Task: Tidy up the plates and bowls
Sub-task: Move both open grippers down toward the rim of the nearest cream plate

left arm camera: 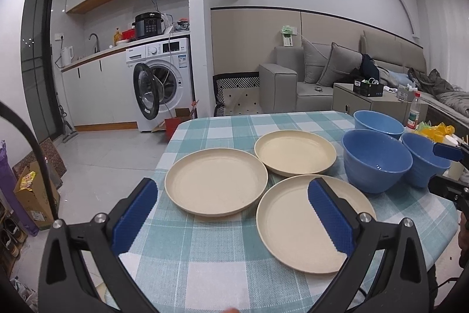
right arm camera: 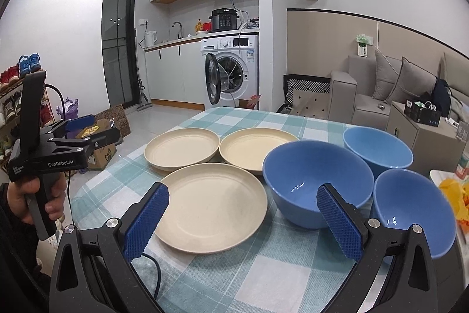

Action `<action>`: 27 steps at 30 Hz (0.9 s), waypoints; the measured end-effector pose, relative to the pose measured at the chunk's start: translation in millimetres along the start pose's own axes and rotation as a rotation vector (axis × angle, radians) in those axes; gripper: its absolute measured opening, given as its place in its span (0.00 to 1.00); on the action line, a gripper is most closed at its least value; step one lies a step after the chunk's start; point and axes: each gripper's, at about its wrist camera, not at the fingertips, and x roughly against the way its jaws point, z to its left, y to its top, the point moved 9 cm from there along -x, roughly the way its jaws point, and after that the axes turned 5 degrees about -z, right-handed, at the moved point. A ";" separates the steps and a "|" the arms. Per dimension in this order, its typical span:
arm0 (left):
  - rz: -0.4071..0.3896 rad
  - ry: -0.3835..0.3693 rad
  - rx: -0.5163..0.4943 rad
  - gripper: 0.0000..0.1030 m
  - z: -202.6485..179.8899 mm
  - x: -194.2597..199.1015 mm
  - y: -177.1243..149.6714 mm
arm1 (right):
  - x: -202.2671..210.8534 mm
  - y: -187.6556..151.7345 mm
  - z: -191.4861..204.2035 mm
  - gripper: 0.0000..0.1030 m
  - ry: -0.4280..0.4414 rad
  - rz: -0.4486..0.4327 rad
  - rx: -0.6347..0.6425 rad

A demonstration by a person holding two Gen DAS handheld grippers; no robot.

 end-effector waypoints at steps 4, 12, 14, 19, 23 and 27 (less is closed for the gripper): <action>0.000 -0.020 0.012 1.00 2.7 -4.2 9.7 | -0.8 15.2 -6.6 1.00 -0.013 -0.008 0.007; -0.030 0.002 0.013 1.00 11.0 -14.6 37.8 | -13.9 45.3 -25.7 1.00 0.004 0.039 -0.055; -0.034 0.003 0.005 1.00 11.7 -18.2 44.7 | -19.5 54.9 -31.5 1.00 0.002 0.050 -0.070; -0.046 -0.004 -0.001 1.00 14.7 -26.0 64.7 | -29.5 76.0 -37.5 1.00 -0.003 0.057 -0.051; -0.050 -0.011 -0.004 1.00 13.6 -35.8 78.4 | -39.4 94.7 -40.0 1.00 0.010 0.071 -0.035; -0.041 -0.030 -0.001 1.00 10.3 -49.4 89.3 | -50.3 111.4 -47.2 1.00 0.016 0.075 -0.039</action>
